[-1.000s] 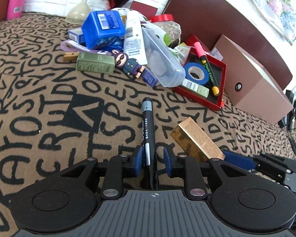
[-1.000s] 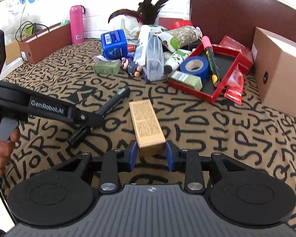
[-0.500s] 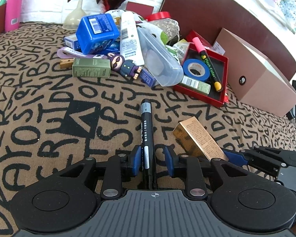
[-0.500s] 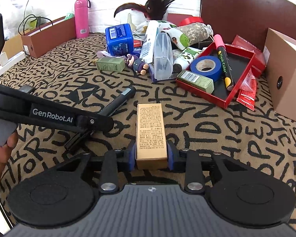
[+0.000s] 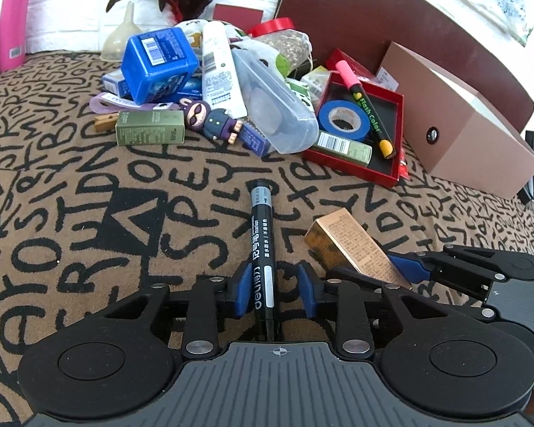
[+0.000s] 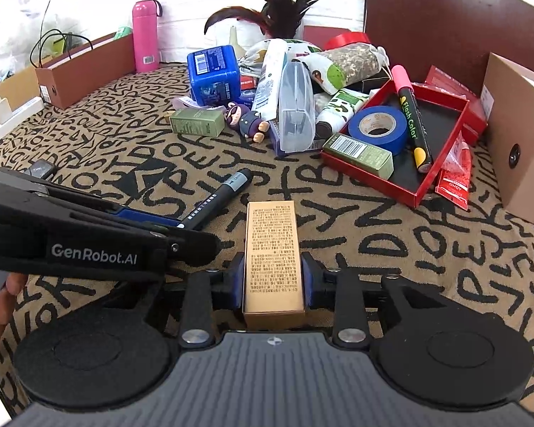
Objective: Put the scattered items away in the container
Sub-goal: 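Close the left gripper on the black marker while the right gripper grasps the gold box, then carry the black marker and gold box over the cardboard box with both grippers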
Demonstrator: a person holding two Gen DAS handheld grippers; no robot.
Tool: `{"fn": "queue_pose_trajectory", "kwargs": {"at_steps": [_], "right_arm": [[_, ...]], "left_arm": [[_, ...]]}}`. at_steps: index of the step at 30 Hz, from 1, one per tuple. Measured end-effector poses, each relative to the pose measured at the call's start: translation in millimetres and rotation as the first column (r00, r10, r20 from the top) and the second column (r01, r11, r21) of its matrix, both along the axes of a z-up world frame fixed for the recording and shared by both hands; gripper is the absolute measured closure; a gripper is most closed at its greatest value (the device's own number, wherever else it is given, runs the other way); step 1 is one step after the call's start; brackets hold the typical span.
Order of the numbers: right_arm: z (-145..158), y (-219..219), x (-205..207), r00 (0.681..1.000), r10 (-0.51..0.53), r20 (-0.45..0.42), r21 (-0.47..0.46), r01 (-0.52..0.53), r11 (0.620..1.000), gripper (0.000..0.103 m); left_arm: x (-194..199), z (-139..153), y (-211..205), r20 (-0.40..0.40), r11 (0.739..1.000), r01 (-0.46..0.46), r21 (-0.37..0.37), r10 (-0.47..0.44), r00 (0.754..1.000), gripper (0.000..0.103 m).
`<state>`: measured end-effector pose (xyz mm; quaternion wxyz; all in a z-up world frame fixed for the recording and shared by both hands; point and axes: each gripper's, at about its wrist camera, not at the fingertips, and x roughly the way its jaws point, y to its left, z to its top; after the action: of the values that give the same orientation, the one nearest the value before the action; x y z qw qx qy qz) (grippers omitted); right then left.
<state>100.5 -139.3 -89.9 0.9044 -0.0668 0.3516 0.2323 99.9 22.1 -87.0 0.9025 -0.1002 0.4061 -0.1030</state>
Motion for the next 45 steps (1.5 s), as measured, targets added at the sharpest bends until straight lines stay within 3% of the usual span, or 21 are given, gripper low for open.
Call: {"fn": "queue_pose_trajectory", "kwargs": {"at_steps": [4, 6, 9, 17, 21, 30, 34, 41, 43, 44, 45], "right_arm": [[-0.5, -1.5, -1.1, 1.000, -0.007, 0.000, 0.010, 0.007, 1.000, 0.068], [-0.9, -1.0, -2.6, 1.000, -0.004, 0.006, 0.002, 0.004, 1.000, 0.068], [-0.1, -3.7, -5.6, 1.000, -0.006, -0.004, 0.016, 0.006, 1.000, 0.068], [3.4, -25.3, -22.9, 0.997, -0.002, -0.073, 0.133, 0.012, 0.991, 0.068], [6.1, -40.9, -33.2, 0.995, -0.021, -0.098, 0.195, 0.040, 0.980, 0.068], [33.2, -89.5, -45.2, 0.989, -0.150, 0.002, 0.252, 0.145, 0.957, 0.068], [36.0, -110.9, -44.8, 0.980, -0.198, 0.025, 0.240, 0.186, 0.953, 0.069], [9.7, -120.4, -39.0, 0.970, -0.241, -0.028, 0.118, 0.242, 0.963, 0.066], [5.4, -118.7, -38.4, 0.970, -0.242, -0.028, 0.115, 0.244, 0.963, 0.065], [4.6, -117.3, -38.3, 0.971, -0.238, -0.020, 0.108, 0.239, 0.965, 0.065], [3.8, -115.7, -37.8, 0.973, -0.232, -0.014, 0.096, 0.232, 0.968, 0.065]], "left_arm": [[-2.2, -2.2, -3.3, 0.024, 1.000, 0.010, 0.016, -0.010, 1.000, 0.056], [-3.8, -2.0, -3.6, 0.025, 1.000, 0.004, 0.030, -0.005, 1.000, 0.080], [-8.2, -2.0, -1.9, 0.013, 1.000, 0.005, 0.003, -0.005, 1.000, 0.091], [-25.8, 4.9, -15.4, -0.004, 0.998, 0.039, -0.047, -0.039, 0.999, 0.093], [-33.3, 17.3, -32.7, 0.031, 0.996, 0.084, -0.043, -0.083, 0.996, 0.093], [-22.7, 52.4, -83.8, 0.120, 0.978, 0.203, -0.036, -0.198, 0.973, 0.093], [-20.4, 51.4, -97.8, 0.114, 0.976, 0.218, -0.011, -0.215, 0.970, 0.093], [-11.7, 14.4, -101.8, -0.021, 0.976, 0.216, 0.025, -0.215, 0.976, 0.092], [-9.6, 4.0, -100.0, -0.029, 0.980, 0.196, 0.021, -0.195, 0.980, 0.084], [-9.6, 2.7, -98.7, -0.021, 0.982, 0.189, 0.012, -0.189, 0.982, 0.085], [-9.1, 2.6, -99.5, -0.020, 0.981, 0.192, 0.013, -0.192, 0.981, 0.078]]}}
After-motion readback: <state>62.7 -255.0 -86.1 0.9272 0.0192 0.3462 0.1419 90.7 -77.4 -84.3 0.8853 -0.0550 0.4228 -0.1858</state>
